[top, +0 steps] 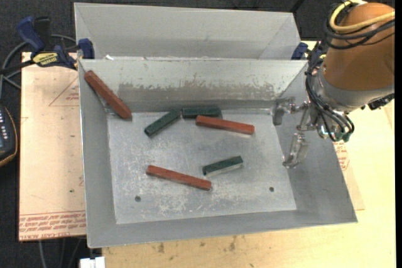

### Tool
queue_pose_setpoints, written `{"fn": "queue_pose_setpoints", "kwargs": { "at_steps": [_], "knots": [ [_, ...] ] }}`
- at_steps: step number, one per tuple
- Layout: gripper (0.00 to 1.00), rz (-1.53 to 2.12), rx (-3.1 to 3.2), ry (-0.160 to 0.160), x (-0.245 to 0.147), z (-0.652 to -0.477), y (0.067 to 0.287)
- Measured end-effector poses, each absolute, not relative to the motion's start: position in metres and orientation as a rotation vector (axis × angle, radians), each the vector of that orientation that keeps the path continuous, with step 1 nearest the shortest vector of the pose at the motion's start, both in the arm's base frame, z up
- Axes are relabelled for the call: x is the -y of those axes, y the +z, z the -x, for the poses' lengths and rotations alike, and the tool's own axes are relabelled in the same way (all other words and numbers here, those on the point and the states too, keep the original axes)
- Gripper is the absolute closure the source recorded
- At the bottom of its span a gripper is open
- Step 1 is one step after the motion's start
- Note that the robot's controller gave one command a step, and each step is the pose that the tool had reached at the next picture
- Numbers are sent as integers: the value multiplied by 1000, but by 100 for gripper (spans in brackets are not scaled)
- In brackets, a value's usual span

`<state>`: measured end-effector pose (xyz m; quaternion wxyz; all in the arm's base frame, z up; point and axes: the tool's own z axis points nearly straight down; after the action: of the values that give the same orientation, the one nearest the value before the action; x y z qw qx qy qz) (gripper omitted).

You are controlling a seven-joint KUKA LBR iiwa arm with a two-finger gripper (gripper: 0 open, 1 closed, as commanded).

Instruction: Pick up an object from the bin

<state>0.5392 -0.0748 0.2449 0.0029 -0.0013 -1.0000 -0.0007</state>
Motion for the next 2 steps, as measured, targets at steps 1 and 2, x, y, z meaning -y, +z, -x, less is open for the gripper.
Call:
{"fn": "queue_pose_setpoints", "kwargs": {
  "at_steps": [1,2],
  "knots": [
    [0,-265,3125,-5,6,-534,66],
    [100,-265,3132,-1,7,-537,71]
  ]
}}
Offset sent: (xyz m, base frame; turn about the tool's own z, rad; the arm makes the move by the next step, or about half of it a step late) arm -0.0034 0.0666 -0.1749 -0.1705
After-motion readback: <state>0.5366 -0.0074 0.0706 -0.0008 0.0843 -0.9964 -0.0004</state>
